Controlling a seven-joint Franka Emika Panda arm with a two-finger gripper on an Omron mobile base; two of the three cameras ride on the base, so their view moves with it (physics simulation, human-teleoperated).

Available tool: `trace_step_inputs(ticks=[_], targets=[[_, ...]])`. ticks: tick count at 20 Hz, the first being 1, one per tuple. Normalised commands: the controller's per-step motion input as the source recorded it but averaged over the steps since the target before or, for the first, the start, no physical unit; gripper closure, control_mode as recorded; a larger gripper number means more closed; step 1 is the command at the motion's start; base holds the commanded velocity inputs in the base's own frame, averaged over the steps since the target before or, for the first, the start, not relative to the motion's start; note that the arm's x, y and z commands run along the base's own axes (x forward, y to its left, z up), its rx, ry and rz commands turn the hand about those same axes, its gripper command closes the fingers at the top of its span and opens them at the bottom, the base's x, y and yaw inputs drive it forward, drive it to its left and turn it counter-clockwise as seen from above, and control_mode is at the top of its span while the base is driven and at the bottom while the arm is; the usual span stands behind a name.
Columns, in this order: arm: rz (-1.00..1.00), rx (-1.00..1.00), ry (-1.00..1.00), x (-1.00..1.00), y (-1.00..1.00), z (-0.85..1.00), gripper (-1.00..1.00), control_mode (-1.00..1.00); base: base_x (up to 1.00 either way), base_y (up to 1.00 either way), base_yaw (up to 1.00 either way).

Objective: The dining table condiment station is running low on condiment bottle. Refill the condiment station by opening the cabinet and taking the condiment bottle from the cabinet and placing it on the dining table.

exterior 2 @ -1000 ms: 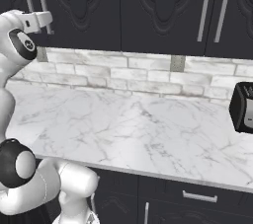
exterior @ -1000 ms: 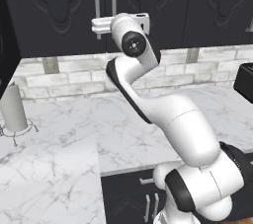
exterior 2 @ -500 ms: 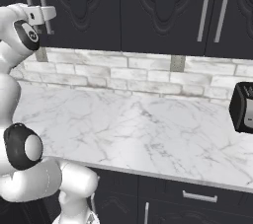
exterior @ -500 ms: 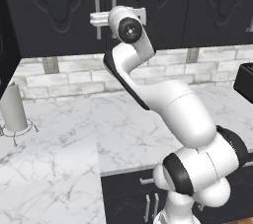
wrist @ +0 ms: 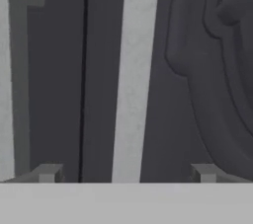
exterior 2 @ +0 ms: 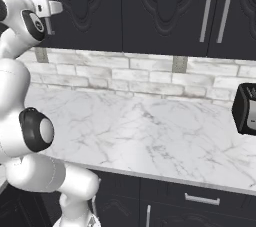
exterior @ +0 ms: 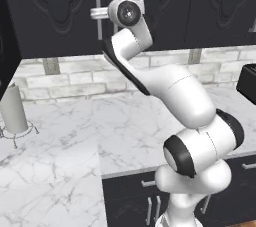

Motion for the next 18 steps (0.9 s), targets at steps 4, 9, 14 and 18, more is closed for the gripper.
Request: trace_step_inputs(ticks=[4, 9, 14, 18], targets=[[0.0, 0.0, 0.1, 0.34, 0.0, 0.0, 1.0, -1.0, 0.0, 0.0, 0.0], [0.0, 0.0, 0.08, 0.28, 0.0, 0.0, 1.0, -1.0, 0.0, 0.0, 0.0], [0.0, 0.0, 0.0, 0.07, 0.0, 0.0, 1.0, -1.0, 0.0, 0.0, 0.0], [0.0, 0.0, 0.0, 0.03, 0.0, 0.0, 1.0, -1.0, 0.0, 0.0, 0.0]])
